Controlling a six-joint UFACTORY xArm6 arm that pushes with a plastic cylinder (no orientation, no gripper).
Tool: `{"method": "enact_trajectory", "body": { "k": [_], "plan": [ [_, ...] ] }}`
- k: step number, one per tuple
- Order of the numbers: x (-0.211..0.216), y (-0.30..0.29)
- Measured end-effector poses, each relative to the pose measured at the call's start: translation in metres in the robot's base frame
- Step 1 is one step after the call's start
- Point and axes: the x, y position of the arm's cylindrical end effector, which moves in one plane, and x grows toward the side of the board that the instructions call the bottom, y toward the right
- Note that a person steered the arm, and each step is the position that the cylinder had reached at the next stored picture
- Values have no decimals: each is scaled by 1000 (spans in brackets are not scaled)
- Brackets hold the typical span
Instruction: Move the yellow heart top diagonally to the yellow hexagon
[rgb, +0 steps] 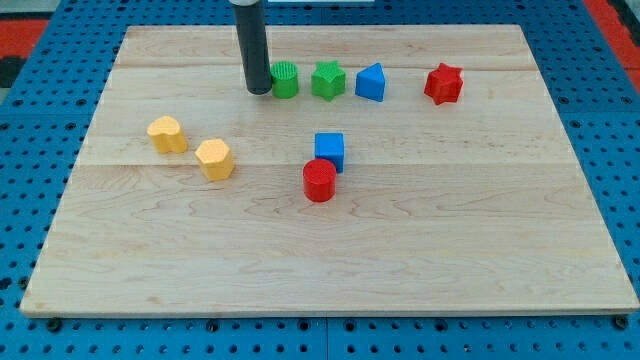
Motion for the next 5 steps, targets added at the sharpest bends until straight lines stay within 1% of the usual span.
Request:
{"method": "enact_trajectory", "body": {
  "k": [1,2,3,5],
  "plan": [
    [27,-41],
    [76,-37],
    [108,-66],
    [115,-144]
  ]
}}
